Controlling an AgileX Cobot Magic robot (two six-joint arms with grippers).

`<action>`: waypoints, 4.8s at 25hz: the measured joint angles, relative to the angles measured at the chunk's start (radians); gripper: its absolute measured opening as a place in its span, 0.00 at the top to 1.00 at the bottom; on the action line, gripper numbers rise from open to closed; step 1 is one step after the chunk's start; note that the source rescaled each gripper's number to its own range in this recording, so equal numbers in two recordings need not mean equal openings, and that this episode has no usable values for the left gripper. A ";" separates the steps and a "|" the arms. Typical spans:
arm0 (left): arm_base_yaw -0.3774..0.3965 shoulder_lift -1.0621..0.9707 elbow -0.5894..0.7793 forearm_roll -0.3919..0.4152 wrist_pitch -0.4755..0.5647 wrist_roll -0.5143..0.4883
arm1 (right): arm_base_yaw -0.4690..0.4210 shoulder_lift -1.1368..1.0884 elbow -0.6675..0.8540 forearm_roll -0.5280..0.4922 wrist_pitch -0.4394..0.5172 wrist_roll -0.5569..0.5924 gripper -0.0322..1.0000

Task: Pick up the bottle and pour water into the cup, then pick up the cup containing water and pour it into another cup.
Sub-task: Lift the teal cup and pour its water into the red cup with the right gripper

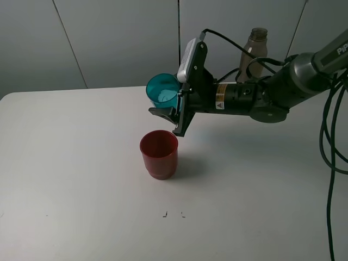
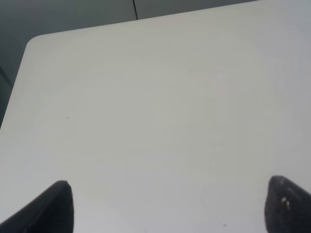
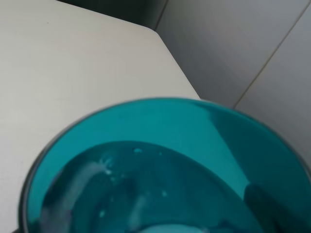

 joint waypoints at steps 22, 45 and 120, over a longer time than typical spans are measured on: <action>0.000 0.000 0.000 0.000 0.000 0.000 | 0.000 0.000 0.000 0.005 0.002 -0.240 0.92; 0.000 0.000 0.000 0.000 0.000 0.000 | 0.002 0.000 0.000 0.022 -0.012 -0.544 0.92; 0.000 0.000 0.000 0.000 0.000 -0.007 | 0.002 -0.003 0.000 -0.062 -0.093 -1.098 0.92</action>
